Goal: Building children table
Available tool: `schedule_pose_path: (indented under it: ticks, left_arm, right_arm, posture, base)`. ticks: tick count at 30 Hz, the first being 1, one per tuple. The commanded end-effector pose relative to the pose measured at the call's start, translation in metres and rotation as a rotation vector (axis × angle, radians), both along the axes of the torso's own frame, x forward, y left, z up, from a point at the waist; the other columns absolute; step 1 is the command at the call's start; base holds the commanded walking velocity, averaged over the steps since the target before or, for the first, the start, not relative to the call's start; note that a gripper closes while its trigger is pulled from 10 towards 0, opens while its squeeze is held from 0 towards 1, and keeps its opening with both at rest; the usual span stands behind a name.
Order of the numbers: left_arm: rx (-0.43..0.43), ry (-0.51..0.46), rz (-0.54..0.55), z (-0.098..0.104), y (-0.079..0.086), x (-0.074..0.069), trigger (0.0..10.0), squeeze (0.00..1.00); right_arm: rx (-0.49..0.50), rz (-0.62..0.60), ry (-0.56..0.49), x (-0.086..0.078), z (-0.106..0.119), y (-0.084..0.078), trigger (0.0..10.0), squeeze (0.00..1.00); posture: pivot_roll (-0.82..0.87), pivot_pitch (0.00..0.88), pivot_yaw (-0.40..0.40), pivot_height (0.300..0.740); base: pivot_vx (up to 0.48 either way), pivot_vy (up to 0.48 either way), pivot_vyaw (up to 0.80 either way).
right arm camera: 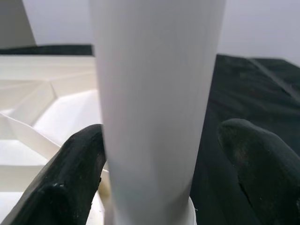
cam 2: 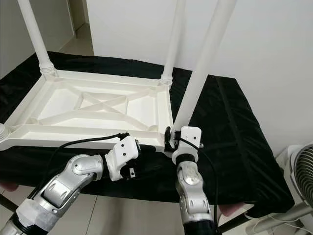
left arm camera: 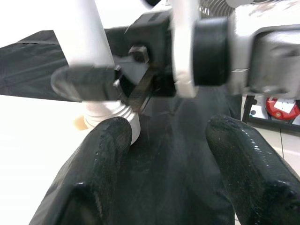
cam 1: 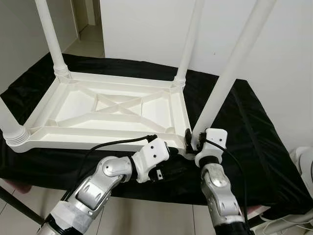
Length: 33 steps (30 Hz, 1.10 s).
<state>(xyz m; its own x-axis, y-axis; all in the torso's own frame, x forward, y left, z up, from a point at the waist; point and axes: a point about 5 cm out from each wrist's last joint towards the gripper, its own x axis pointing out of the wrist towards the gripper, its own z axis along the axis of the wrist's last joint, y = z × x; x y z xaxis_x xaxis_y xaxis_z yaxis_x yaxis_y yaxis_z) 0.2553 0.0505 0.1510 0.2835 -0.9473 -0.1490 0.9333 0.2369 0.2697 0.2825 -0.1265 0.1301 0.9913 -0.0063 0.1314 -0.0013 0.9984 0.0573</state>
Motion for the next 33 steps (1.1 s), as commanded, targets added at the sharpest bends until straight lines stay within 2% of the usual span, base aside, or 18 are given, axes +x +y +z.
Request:
schedule_pose_path:
  ticks: [1,2,4,5,7,8,9,12,13,19,20,28,32,33]
  left_arm:
    - [0.004,-0.010,-0.009,0.001,0.000,-0.001,10.0,0.00]
    - [0.003,-0.012,-0.008,0.001,0.001,-0.001,10.0,0.00]
    - [0.003,-0.012,-0.008,0.001,0.001,-0.001,10.0,0.00]
    - [0.003,-0.012,-0.006,0.002,0.001,-0.001,10.0,0.00]
    - [0.003,-0.012,-0.006,0.002,0.001,-0.001,10.0,0.00]
    - [0.003,-0.013,-0.005,0.002,0.002,-0.001,10.0,0.00]
    - [-0.005,-0.015,0.003,0.003,0.004,0.000,10.0,0.00]
    - [-0.010,-0.016,0.008,0.004,0.005,0.001,10.0,0.00]
    - [-0.022,-0.019,0.019,0.007,0.006,0.003,10.0,0.00]
    - [-0.030,-0.031,0.032,0.011,0.009,0.007,10.0,0.00]
    - [-0.028,-0.031,0.033,0.011,0.009,0.007,10.0,0.00]
    - [-0.031,-0.034,0.045,0.011,0.009,0.008,10.0,0.00]
    - [-0.034,-0.034,0.053,0.012,0.011,0.010,10.0,0.00]
    - [-0.033,-0.038,0.059,0.013,0.012,0.012,10.0,0.00]
  right_arm:
    - [0.028,0.010,-0.026,-0.009,0.004,0.001,10.0,1.00]
    - [0.023,0.034,-0.039,-0.016,0.006,-0.001,10.0,0.00]
    - [0.023,0.034,-0.039,-0.016,0.006,-0.001,10.0,0.00]
    - [0.006,0.059,-0.049,-0.025,0.006,-0.004,10.0,0.00]
    - [0.006,0.059,-0.049,-0.025,0.006,-0.004,10.0,0.00]
    - [-0.017,0.087,-0.061,-0.033,0.005,-0.007,10.0,0.00]
    - [-0.024,0.110,-0.051,-0.043,0.002,-0.011,2.7,0.00]
    - [-0.028,0.122,-0.043,-0.048,-0.001,-0.014,2.7,0.00]
    - [-0.029,0.144,-0.033,-0.053,-0.002,-0.014,0.0,0.00]
    - [-0.035,0.201,-0.007,-0.061,-0.006,-0.010,0.0,0.00]
    - [-0.035,0.210,-0.004,-0.062,-0.006,-0.010,10.0,0.00]
    - [-0.053,0.314,0.011,-0.058,-0.004,-0.002,10.0,0.00]
    - [-0.026,0.377,0.021,-0.051,-0.004,0.003,10.0,0.00]
    - [0.005,0.395,0.025,-0.046,-0.004,0.004,10.0,0.00]
  posture:
    - [-0.07,0.000,-0.095,0.740]
    - [-0.08,0.000,-0.094,0.740]
    - [-0.08,0.000,-0.094,0.740]
    - [-0.08,0.000,-0.093,0.740]
    - [-0.08,0.000,-0.093,0.740]
    - [-0.08,0.000,-0.091,0.740]
    - [-0.09,0.000,-0.089,0.740]
    - [-0.09,0.000,-0.089,0.740]
    - [-0.09,0.000,-0.087,0.740]
    - [-0.09,0.000,-0.085,0.740]
    - [-0.09,0.000,-0.084,0.740]
    - [-0.09,0.000,-0.079,0.740]
    - [-0.09,0.000,-0.080,0.740]
    - [-0.09,0.000,-0.084,0.740]
  base:
    - [0.000,0.000,0.00]
    - [0.000,0.000,0.00]
    - [0.000,0.000,0.00]
    - [0.000,0.000,0.00]
    - [0.000,0.000,0.00]
    - [0.000,0.000,0.00]
    - [0.000,0.000,0.00]
    - [0.000,0.000,0.00]
    - [0.000,0.000,0.00]
    - [0.000,0.000,0.00]
    - [0.000,0.000,0.00]
    - [0.000,0.000,0.00]
    - [0.000,0.000,0.00]
    - [0.000,0.000,0.00]
